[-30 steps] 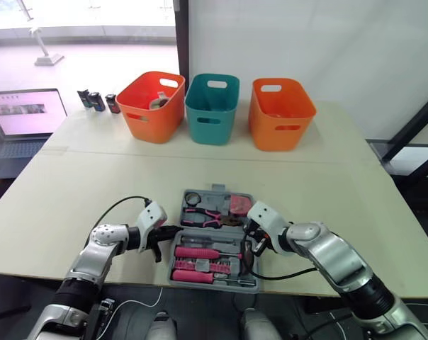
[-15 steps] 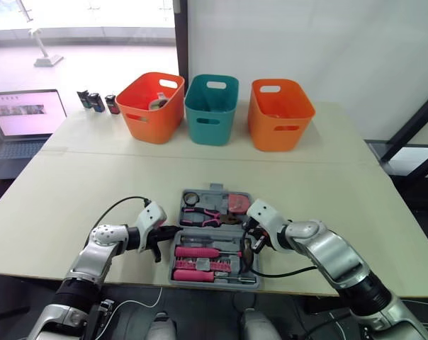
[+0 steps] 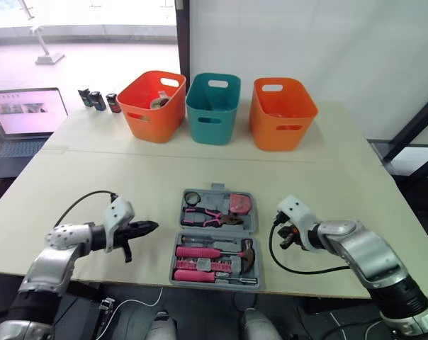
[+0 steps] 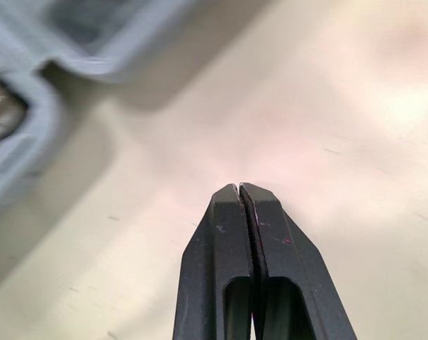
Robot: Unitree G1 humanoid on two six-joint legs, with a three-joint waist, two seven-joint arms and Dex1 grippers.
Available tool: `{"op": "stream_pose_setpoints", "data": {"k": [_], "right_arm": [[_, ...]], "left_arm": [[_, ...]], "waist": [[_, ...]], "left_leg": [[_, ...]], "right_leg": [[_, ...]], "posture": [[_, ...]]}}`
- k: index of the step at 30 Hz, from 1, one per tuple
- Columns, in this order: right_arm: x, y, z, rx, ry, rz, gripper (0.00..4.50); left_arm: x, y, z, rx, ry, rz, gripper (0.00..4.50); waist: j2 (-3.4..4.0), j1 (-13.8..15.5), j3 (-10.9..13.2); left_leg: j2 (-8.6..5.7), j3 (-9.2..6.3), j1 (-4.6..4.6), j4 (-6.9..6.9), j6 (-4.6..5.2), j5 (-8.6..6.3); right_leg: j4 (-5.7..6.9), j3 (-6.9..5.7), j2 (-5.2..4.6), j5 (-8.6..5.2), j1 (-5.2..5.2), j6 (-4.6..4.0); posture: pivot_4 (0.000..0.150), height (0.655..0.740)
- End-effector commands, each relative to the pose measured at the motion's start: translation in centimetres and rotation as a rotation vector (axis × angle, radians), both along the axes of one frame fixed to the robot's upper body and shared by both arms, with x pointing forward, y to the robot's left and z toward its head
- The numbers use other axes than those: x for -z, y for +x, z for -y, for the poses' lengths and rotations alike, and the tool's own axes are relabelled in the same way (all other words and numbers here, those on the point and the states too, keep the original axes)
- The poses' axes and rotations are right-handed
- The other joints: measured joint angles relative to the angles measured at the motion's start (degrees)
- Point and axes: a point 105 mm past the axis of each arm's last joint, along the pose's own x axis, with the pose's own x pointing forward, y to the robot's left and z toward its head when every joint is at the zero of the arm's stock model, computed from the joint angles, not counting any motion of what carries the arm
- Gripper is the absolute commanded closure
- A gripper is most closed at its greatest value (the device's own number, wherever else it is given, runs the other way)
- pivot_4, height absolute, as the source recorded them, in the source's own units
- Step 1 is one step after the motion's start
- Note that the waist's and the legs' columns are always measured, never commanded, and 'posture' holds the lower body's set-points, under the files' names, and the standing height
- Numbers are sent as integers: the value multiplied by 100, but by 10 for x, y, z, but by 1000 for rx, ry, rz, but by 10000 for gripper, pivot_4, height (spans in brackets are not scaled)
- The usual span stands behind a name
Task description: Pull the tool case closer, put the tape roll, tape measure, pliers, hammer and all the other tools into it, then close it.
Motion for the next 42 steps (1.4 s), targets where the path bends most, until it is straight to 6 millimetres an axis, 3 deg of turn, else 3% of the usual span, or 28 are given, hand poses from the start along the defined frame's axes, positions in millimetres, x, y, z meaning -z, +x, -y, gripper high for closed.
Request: {"op": "stream_pose_setpoints", "data": {"k": [1, 3, 7, 14, 28, 33, 37, 39, 40, 42], "right_arm": [[-10, 6, 1, 15, 43, 40, 45000], [-8, 7, 0, 16, 48, 39, 45000], [-9, 7, -11, 5, 84, 37, 45000], [-10, 7, -19, -5, 95, 37, 45000], [-16, 9, -18, 12, 104, 43, 45000], [-25, 15, -16, 66, 215, -20, 45000], [-43, 30, -24, 111, 402, -67, 31836], [-52, 42, -27, 152, 533, -114, 21891], [-54, 49, -28, 172, 593, -148, 19978], [-49, 59, -29, 206, 639, -208, 10731]], "left_arm": [[-9, -38, 21, 217, -155, -60, 44511], [-1, -49, 33, 285, -175, -92, 44511], [8, -50, 51, 331, -196, -104, 44511], [19, -34, 64, 306, -216, -82, 44511], [68, -30, 60, 279, -15, -120, 44511], [81, -35, 53, 302, 84, -161, 44511], [84, -36, 51, 313, 114, -183, 45000], [84, -35, 51, 317, 119, -180, 45000], [84, -34, 51, 319, 123, -179, 45000], [84, -33, 51, 323, 130, -175, 45000]], "waist": [[0, -14, 1], [1, -7, 1], [-1, 10, 3], [2, -9, 3], [7, 2, 0], [19, -16, -6], [29, -28, -10], [31, -22, -11], [32, -23, -11], [38, -19, -11]], "left_leg": [[0, 0, -1, -1, 0, 0], [0, 3, -1, 0, 0, 0], [0, 3, -8, 7, 0, 0], [0, 3, -17, 5, 1, 0], [0, 2, -20, 6, 1, 1], [0, 2, -18, 6, 1, 1], [0, 3, 0, 4, 2, 1], [0, 2, 1, 2, 2, 1], [0, 2, 1, 0, 2, 0], [0, 2, 3, 2, 2, 1]], "right_leg": [[0, 0, 0, 0, -1, 0], [-2, 3, -1, -1, -2, -1], [-2, 3, -1, 1, -6, -4], [-1, 3, 0, 2, -17, -3], [0, 3, 0, 3, -19, -4], [0, 3, 0, 3, -17, -4], [3, 4, 1, 5, -6, -7], [3, 4, 1, 5, -4, -6], [2, 4, 1, 4, -4, -6], [2, 4, 1, 5, 0, -6]], "posture": [[1500, 7400], [1500, 7400], [1500, 7400], [1500, 7400], [1500, 7400], [1500, 7400], [1500, 7400], [1500, 7400], [1500, 7400], [1500, 7400]]}}
